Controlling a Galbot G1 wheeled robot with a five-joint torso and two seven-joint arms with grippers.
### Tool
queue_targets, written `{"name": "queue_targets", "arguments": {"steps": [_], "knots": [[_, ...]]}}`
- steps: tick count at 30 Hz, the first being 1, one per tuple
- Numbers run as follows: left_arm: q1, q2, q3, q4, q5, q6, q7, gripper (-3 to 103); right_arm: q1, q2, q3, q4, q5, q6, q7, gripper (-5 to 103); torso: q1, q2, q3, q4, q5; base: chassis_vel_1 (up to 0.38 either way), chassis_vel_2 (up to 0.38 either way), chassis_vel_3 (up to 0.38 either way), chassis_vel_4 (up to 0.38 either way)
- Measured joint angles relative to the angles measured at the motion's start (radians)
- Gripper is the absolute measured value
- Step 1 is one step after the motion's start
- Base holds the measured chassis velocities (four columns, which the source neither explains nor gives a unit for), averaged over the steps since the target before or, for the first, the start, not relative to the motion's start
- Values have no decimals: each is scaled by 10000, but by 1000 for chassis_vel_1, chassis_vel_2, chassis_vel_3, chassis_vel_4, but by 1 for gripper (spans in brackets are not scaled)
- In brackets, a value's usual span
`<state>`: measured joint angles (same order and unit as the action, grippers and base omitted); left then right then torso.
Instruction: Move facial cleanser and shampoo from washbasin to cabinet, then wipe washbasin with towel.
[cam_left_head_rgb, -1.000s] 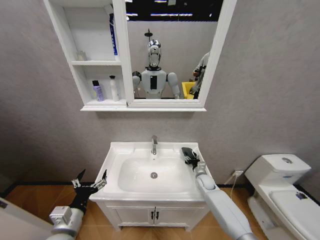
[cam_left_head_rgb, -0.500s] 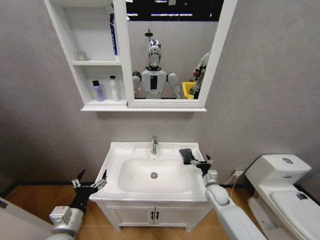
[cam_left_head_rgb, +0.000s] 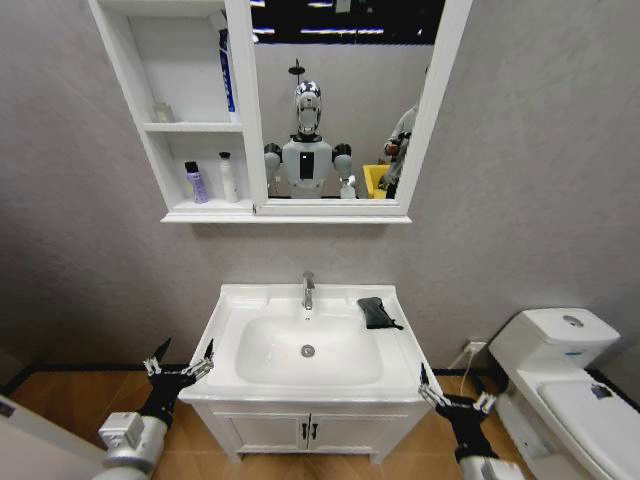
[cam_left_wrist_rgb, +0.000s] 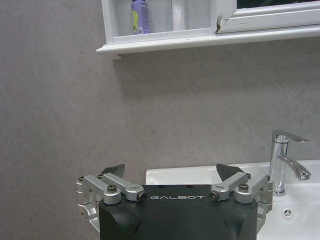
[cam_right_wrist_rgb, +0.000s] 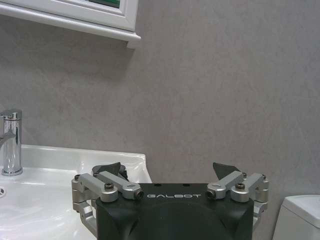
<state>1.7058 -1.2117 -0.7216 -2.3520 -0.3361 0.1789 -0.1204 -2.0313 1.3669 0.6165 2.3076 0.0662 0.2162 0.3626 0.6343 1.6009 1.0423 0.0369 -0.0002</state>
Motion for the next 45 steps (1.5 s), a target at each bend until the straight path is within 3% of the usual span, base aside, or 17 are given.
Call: {"name": "queue_targets", "arguments": {"steps": [8, 21, 45], "knots": [[0, 0, 0, 0, 0, 0, 0, 100, -440, 230, -172, 281, -236, 186, 205, 100, 2, -3, 2, 3, 2, 0, 0, 0, 0], [0, 0, 0, 0, 0, 0, 0, 100, 201, 87, -234, 1352, 242, -1132, 122, 100, 3, -3, 2, 1, 2, 0, 0, 0, 0], [0, 0, 0, -1, 0, 0, 0, 100, 244, 70, -232, 1330, 265, -1179, 109, 100, 6, -6, 3, 1, 2, 3, -7, -5, 3]]}}
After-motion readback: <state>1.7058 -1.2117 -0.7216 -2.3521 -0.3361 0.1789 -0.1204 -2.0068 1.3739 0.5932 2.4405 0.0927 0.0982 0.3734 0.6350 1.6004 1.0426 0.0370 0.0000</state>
